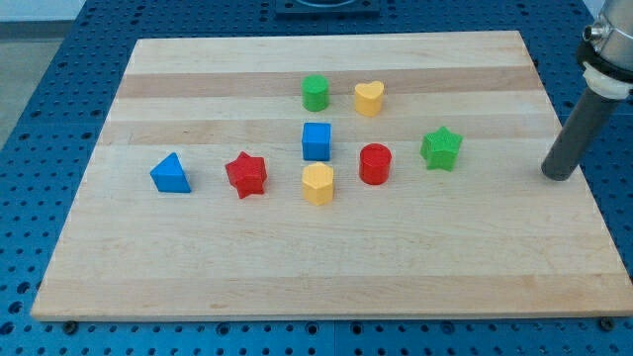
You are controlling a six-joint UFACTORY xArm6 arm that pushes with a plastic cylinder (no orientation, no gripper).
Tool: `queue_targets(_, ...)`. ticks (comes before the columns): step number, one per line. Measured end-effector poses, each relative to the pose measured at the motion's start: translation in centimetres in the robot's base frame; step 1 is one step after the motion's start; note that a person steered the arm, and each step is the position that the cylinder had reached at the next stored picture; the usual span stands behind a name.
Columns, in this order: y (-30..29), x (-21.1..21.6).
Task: Keep your hand vertically below the green star
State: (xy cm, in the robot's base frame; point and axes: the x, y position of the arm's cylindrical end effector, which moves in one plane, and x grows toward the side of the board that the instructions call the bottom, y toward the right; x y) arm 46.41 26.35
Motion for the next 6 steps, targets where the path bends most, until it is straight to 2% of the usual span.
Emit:
queue_targets(1, -0.4, 1.2)
queue_targets(2, -1.8, 4.3)
queue_targets(4, -9.9, 7.9)
queue_targets(6, -12.6, 2.1)
